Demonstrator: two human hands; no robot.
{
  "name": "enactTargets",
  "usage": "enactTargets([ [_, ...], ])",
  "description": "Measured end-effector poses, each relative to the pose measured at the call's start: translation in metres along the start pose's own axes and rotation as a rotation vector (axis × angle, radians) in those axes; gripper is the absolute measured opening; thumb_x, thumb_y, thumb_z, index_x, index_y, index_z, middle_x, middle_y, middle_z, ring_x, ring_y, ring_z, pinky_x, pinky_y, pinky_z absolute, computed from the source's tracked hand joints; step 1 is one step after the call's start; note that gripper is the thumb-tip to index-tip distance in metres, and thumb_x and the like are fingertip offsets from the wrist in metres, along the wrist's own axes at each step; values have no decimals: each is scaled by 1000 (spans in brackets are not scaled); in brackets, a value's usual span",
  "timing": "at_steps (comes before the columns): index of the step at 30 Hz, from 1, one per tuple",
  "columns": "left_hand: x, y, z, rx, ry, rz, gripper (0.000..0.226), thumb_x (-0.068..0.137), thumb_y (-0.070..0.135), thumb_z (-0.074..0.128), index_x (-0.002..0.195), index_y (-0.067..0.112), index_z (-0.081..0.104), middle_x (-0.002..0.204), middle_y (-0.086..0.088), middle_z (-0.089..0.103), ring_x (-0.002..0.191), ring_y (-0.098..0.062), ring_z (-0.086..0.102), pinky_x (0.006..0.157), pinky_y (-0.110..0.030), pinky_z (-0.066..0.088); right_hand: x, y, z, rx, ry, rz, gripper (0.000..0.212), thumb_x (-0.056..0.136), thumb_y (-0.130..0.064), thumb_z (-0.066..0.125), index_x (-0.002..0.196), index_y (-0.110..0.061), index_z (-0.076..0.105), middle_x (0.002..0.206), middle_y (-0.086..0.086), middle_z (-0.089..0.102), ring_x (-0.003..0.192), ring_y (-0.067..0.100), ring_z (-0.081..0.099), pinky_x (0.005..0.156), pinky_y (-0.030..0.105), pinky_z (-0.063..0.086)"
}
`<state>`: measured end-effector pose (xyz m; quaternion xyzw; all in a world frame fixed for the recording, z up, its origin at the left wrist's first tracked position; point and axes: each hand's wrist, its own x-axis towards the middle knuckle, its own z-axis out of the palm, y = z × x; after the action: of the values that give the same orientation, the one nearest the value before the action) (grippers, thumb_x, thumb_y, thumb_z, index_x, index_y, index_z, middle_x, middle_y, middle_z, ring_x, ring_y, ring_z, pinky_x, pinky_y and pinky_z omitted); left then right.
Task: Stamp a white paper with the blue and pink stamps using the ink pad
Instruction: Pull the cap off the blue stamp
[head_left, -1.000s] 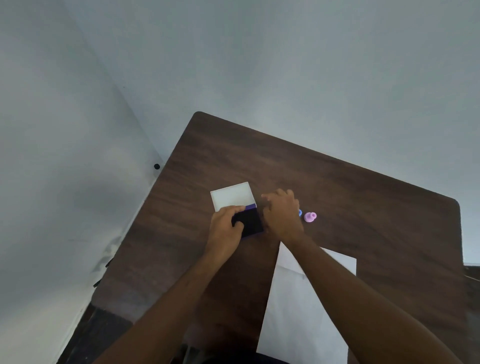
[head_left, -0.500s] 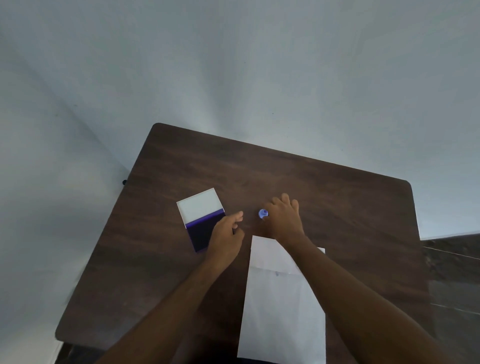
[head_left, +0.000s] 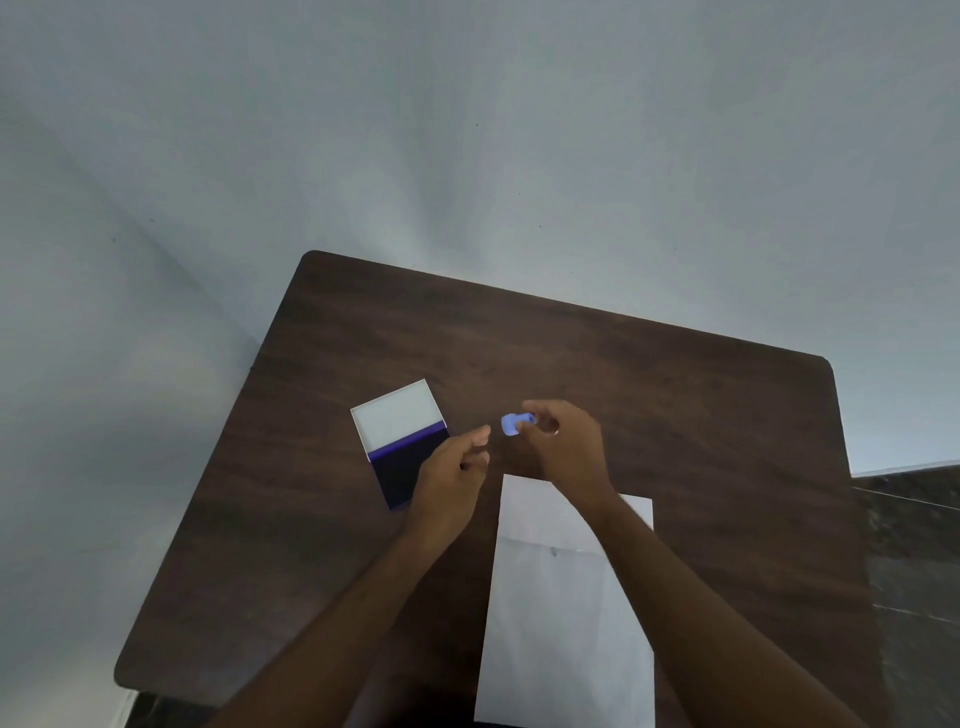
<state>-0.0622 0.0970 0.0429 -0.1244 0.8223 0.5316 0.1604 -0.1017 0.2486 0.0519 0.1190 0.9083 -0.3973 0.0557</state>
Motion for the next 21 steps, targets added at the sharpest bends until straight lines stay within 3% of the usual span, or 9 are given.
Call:
enactTargets([
  [3, -3, 8, -2, 2, -33, 33, 36, 95, 27, 54, 131, 20, 56, 126, 4, 61, 112, -10, 58, 90, -18, 43, -18, -1, -12, 253, -43, 154, 29, 84, -23, 69, 111, -10, 70, 105, 7, 73, 87, 14, 68, 78, 23, 56],
  [6, -10, 12, -6, -127, -111, 73, 37, 90, 22, 63, 127, 20, 58, 122, 3, 65, 109, -9, 61, 88, -15, 48, -29, -2, -19, 427, -90, 255, 26, 85, -21, 69, 108, -8, 71, 96, 6, 73, 78, 13, 68, 62, 13, 52],
  [8, -9, 12, -4, -77, -124, 76, 36, 89, 21, 64, 125, 17, 59, 121, 2, 65, 111, -12, 62, 85, -7, 45, -34, -3, -19, 478, -102, 280, 24, 85, -19, 69, 106, -7, 72, 92, 7, 73, 72, 12, 65, 58, 14, 49],
  [11, -6, 15, 0, 126, -62, 46, 37, 92, 26, 58, 125, 10, 58, 123, -4, 63, 104, -12, 59, 71, 9, 32, -37, -3, -15, 523, -109, 312, 23, 85, -20, 69, 104, -7, 73, 90, 10, 73, 70, 14, 62, 58, 21, 48],
  [13, -5, 14, 0, 105, 2, 43, 37, 90, 34, 60, 122, 17, 61, 118, 0, 66, 91, -5, 59, 67, 2, 39, -38, -4, -14, 540, -118, 316, 23, 84, -21, 70, 103, -8, 73, 89, 10, 73, 69, 16, 62, 58, 22, 49],
  [16, -6, 12, -3, 71, 8, 34, 35, 87, 39, 63, 117, 21, 64, 112, 3, 69, 87, -6, 62, 73, -8, 45, -40, -3, -14, 561, -144, 311, 22, 85, -21, 69, 102, -8, 72, 89, 10, 74, 68, 16, 63, 59, 23, 51],
  [21, -8, 11, -3, 95, 8, 31, 34, 85, 39, 65, 114, 20, 65, 103, 8, 66, 77, 0, 58, 65, -3, 39, -44, -4, -13, 633, -182, 365, 23, 86, -22, 68, 103, -8, 71, 86, 11, 73, 69, 19, 64, 59, 21, 53],
])
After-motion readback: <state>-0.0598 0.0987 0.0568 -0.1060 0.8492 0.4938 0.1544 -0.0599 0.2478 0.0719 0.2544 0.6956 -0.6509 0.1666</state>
